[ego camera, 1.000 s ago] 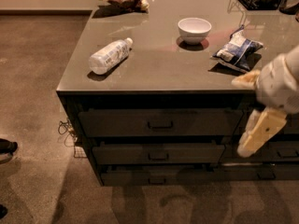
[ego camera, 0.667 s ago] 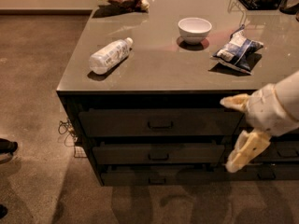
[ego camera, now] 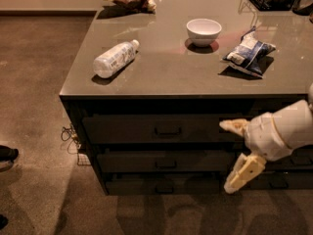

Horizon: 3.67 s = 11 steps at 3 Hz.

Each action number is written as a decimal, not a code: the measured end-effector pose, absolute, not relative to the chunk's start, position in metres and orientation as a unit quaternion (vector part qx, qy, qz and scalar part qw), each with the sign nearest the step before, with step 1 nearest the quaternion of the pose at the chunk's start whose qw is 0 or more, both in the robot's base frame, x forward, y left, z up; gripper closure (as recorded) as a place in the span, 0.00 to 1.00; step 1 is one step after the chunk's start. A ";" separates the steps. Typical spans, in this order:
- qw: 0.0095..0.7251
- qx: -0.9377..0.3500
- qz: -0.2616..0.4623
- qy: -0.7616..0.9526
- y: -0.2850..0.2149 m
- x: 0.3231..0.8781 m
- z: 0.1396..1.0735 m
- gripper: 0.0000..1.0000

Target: Open bottom drawer

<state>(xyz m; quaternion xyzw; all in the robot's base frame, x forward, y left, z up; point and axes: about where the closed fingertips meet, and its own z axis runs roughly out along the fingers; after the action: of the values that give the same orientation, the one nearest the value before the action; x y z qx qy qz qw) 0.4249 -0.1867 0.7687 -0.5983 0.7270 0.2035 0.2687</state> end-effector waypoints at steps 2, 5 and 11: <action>0.223 -0.630 0.199 0.717 -0.201 0.422 0.664 0.00; 0.169 -0.671 0.181 0.699 -0.201 0.428 0.515 0.00; 0.154 -0.701 0.177 0.673 -0.186 0.470 0.346 0.00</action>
Offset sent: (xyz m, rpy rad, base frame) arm -0.0048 -0.0268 -0.1822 -0.1076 0.0792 0.1422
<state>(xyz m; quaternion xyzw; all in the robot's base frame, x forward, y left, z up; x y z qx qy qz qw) 0.4699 -0.1862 0.3465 -0.7012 0.6731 0.1772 0.1545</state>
